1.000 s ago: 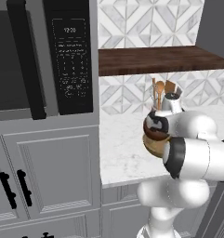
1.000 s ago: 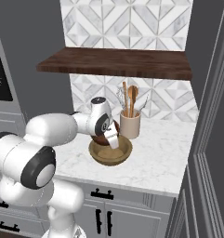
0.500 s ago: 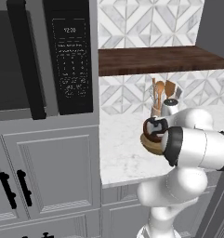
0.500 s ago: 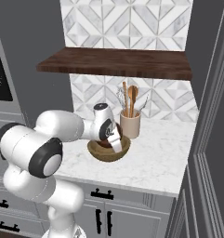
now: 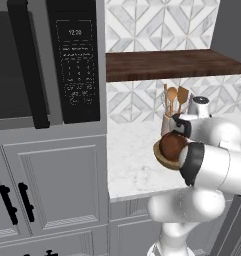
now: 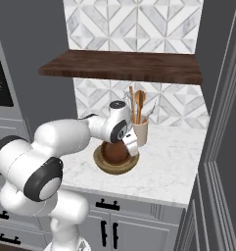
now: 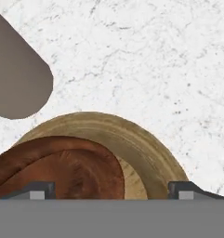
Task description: Pick up the bowls on the counter and stack them on top of one another in the open cabinet. Place the smaller bowl on top of the larger bowl.
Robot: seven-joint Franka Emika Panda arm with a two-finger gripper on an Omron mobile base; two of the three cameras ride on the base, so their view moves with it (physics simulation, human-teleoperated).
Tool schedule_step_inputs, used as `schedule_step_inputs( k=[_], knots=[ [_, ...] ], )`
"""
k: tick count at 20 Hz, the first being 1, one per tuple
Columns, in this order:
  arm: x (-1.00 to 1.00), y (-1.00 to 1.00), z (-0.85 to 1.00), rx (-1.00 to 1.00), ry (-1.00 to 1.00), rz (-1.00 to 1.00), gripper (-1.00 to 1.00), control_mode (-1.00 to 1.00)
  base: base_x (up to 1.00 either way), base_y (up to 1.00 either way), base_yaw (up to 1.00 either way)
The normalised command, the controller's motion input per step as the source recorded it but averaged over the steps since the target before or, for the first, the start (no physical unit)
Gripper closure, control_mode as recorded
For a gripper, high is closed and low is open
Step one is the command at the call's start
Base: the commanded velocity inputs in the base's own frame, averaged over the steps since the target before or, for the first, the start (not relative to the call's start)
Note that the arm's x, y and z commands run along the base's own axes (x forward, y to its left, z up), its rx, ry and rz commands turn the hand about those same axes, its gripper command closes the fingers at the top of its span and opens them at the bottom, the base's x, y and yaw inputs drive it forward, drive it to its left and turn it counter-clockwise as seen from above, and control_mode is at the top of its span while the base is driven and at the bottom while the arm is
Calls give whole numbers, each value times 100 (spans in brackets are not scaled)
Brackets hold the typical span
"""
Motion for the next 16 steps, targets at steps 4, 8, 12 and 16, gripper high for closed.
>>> schedule_step_inputs(
  k=[4,8,12,16],
  knots=[
    [-7,-26,-22,-9,3,20,-100,-100,0,0,0],
    [0,0,-36,-2,3,22,-100,-100,0,0,0],
    [0,0,-32,0,0,19,-100,-100,0,0,0],
    [-6,-8,-52,-2,0,20,-100,-100,0,0,0]
  ],
)
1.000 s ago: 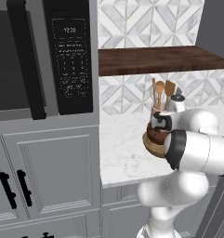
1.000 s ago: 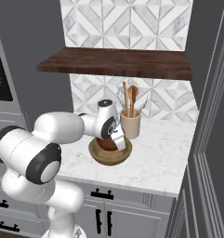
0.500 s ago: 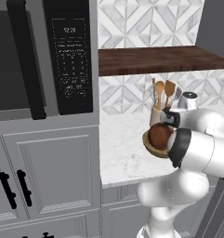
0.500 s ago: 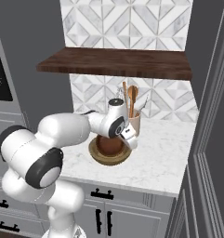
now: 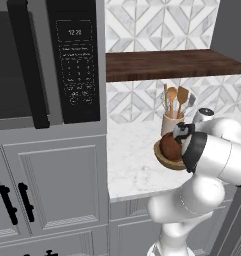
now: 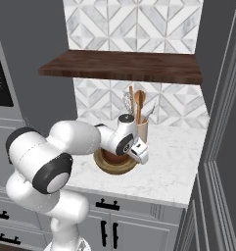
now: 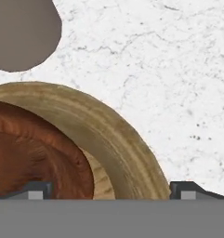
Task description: Pick up the bowls on the counter and stack them on top of one another in the open cabinet. Place the smaller bowl on top of the larger bowl.
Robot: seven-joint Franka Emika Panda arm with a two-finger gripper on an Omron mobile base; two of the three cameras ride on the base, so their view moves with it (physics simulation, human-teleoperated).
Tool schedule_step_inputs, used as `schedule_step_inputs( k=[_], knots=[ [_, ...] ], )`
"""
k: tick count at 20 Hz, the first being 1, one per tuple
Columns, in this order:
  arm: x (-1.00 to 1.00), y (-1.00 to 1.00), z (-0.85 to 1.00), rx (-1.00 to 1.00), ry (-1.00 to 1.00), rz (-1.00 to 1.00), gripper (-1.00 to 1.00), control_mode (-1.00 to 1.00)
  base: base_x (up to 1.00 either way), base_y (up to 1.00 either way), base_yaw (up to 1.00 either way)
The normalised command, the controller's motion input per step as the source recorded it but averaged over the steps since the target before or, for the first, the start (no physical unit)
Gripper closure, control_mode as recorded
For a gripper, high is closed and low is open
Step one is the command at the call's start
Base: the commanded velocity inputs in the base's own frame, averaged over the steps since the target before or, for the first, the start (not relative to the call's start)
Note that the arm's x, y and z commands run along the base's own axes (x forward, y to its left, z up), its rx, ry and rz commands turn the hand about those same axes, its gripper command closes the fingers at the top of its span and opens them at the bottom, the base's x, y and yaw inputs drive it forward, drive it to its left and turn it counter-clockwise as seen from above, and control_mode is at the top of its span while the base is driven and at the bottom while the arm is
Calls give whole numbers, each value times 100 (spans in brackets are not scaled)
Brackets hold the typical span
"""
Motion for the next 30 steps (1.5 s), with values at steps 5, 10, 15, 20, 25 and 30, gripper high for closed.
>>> schedule_step_inputs(
  k=[5,10,15,20,25,30],
  knots=[
    [-3,-1,-33,0,0,17,-100,-100,0,0,0],
    [-10,-5,-10,0,-1,13,-100,-100,0,0,0],
    [-13,-9,13,-1,-3,10,-100,-100,0,0,0],
    [-6,10,-14,-9,0,9,-100,-100,0,0,0],
    [-4,17,-28,-5,0,7,-100,-100,0,0,0],
    [-2,1,-33,-1,0,5,100,-100,0,0,0]
  ],
)
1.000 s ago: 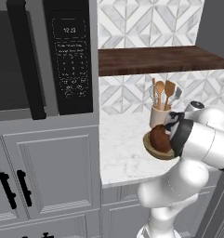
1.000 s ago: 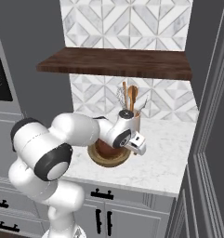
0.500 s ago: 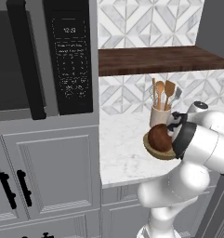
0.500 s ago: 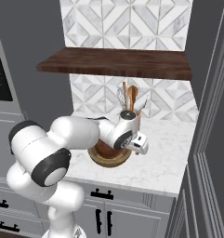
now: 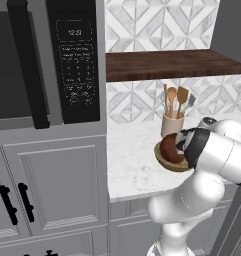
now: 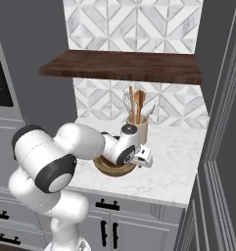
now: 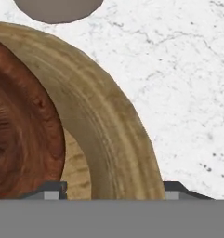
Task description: Pick up the bowls on the counter and stack them on top of one another in the open cabinet. Place the smaller bowl on top of the larger bowl.
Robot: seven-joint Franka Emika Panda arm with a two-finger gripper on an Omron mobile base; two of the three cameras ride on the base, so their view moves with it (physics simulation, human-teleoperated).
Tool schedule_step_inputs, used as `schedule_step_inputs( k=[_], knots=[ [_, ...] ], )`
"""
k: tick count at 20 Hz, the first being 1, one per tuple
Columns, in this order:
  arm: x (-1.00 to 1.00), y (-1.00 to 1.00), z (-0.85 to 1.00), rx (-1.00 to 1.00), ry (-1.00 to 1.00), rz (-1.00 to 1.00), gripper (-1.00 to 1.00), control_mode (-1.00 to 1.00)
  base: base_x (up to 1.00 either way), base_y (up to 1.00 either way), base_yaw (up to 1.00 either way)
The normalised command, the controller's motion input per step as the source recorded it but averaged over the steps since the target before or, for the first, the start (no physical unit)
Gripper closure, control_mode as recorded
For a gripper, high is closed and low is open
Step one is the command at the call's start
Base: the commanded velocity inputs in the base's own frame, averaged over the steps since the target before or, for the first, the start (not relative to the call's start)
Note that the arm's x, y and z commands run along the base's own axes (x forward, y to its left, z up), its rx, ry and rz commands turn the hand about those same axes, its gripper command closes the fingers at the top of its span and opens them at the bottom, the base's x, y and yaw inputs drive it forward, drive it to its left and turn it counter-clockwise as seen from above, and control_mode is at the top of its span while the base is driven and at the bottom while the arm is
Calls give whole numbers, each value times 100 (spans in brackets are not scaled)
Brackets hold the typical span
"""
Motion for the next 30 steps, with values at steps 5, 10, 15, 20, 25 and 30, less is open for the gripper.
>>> schedule_step_inputs(
  k=[5,10,15,20,25,30],
  knots=[
    [0,0,7,0,-1,0,100,-100,0,0,0],
    [-15,0,93,6,-19,-1,100,-100,0,0,0],
    [-33,1,100,5,-22,0,100,-100,0,0,0],
    [-44,25,100,3,-21,0,100,-100,0,0,0],
    [-18,11,100,3,-26,-8,100,-100,0,0,0],
    [-1,0,100,5,-19,-10,100,-100,0,0,0]
  ],
)
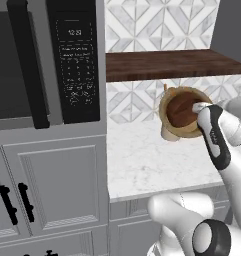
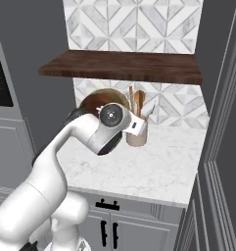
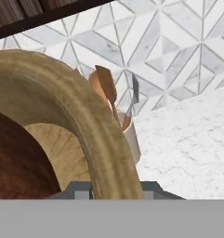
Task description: Pick up the bowls on the counter and stack them on top of one another in the open cabinet. Place the smaller bowl on top of the larger bowl.
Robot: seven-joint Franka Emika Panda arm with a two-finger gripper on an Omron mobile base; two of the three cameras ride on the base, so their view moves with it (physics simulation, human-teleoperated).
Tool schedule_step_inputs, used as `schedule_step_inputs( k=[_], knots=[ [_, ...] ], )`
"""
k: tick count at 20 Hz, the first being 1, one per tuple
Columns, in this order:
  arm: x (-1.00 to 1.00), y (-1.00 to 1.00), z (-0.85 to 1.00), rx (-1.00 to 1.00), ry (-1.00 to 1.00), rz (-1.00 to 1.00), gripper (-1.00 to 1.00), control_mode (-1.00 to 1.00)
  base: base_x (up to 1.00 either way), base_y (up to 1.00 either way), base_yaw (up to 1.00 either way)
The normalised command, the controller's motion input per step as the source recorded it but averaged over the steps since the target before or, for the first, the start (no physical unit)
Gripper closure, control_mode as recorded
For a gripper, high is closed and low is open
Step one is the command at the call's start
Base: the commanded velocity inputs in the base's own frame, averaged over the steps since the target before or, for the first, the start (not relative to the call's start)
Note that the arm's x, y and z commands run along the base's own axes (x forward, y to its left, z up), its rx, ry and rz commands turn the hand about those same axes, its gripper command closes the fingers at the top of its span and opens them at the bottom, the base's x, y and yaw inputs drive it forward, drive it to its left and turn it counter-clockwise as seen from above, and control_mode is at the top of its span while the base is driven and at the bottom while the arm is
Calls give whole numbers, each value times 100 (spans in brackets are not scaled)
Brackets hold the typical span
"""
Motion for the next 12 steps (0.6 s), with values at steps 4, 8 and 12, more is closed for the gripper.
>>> schedule_step_inputs(
  k=[4,8,12],
  knots=[
    [-21,1,100,7,-11,-7,100,-100,0,0,0],
    [-34,-1,100,11,-1,0,100,-100,0,0,0],
    [33,12,100,12,-2,-6,100,-100,0,0,0]
  ],
)
